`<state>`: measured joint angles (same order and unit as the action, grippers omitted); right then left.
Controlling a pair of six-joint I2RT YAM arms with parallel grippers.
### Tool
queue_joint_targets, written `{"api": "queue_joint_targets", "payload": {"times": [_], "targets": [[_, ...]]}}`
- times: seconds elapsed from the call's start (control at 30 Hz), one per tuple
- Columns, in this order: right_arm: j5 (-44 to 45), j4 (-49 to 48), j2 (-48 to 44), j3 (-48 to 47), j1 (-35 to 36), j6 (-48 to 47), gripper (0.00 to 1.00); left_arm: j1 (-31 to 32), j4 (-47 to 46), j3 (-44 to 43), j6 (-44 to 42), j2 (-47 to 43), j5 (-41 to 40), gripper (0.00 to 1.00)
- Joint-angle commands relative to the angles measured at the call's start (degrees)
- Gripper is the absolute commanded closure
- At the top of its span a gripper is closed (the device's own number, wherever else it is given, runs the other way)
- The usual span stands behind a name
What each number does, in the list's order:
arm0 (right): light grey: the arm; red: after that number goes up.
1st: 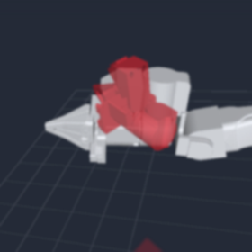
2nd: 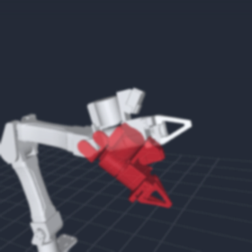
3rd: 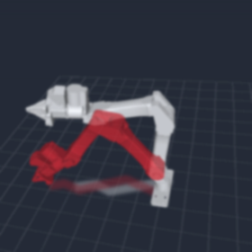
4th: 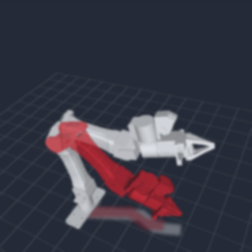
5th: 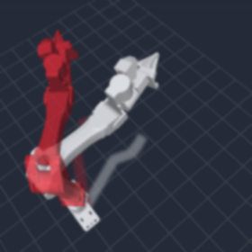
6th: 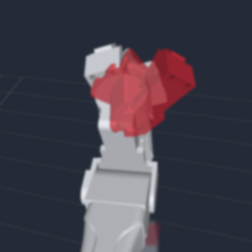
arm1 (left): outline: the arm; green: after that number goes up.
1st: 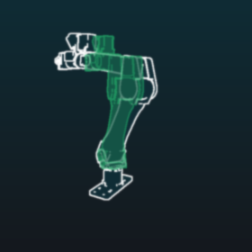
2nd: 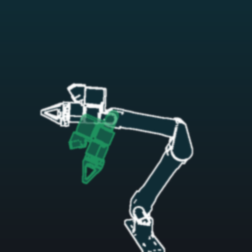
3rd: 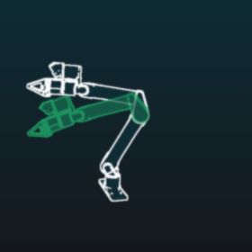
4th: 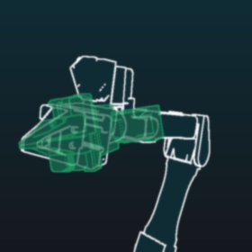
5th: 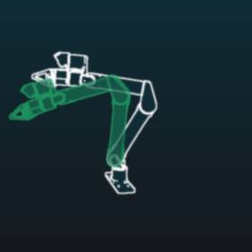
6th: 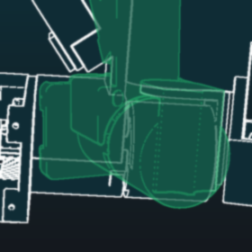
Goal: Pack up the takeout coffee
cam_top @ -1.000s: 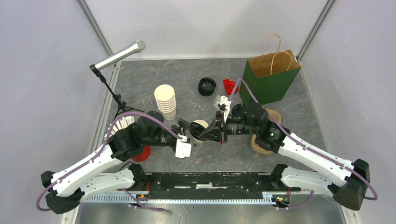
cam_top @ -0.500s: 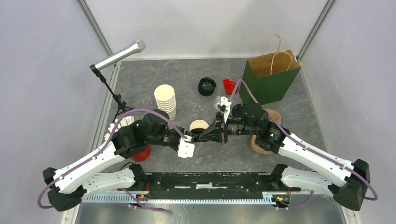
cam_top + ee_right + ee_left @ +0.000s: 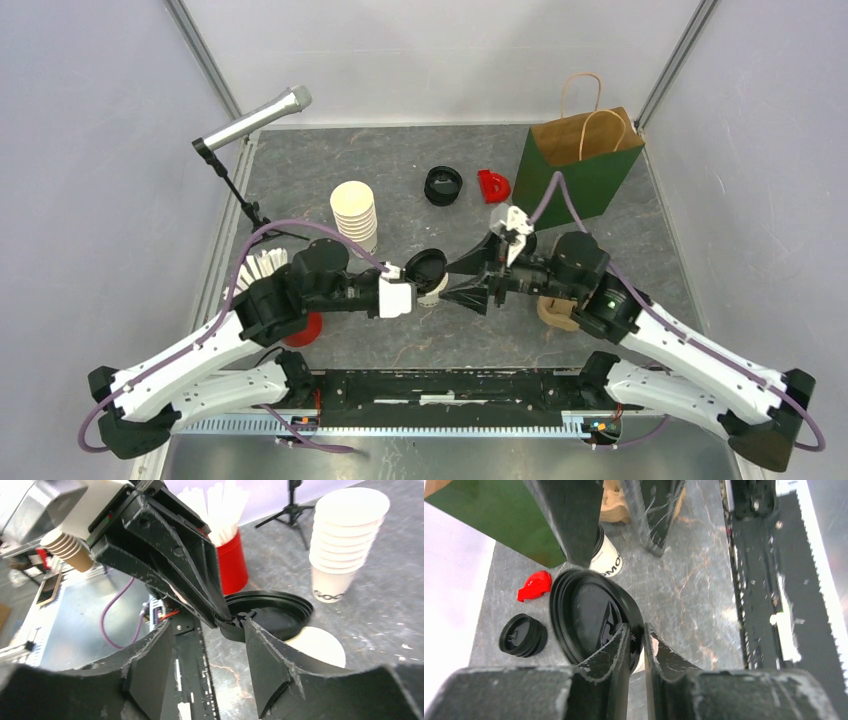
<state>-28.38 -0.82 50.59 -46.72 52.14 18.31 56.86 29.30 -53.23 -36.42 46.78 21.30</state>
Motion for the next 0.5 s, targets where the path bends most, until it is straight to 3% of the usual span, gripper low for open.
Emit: {"api": "queue_joint_targets", "payload": {"times": [0.0,0.17,0.27,0.47], "targets": [[9.57,-3.24,-7.59,4.08,0.33,-3.4,0.34,-0.3,-14.17,3.48,19.53,-3.49,-1.96,0.79],[14.58,-13.84,-15.99,14.16,0.38,-14.38,0.13,-0.26,-23.88,6.73,33.64,-4.64,-1.06,0.81],[19.85,-19.61,-18.62,19.08,0.37,-17.79,0.13,-0.27,-25.94,7.33,38.72,-4.4,-2.04,0.79],[24.27,-15.51,-17.69,18.29,0.29,-15.01,0.12,-0.26,-8.77,0.99,39.49,-0.25,-16.53,0.5]]}}
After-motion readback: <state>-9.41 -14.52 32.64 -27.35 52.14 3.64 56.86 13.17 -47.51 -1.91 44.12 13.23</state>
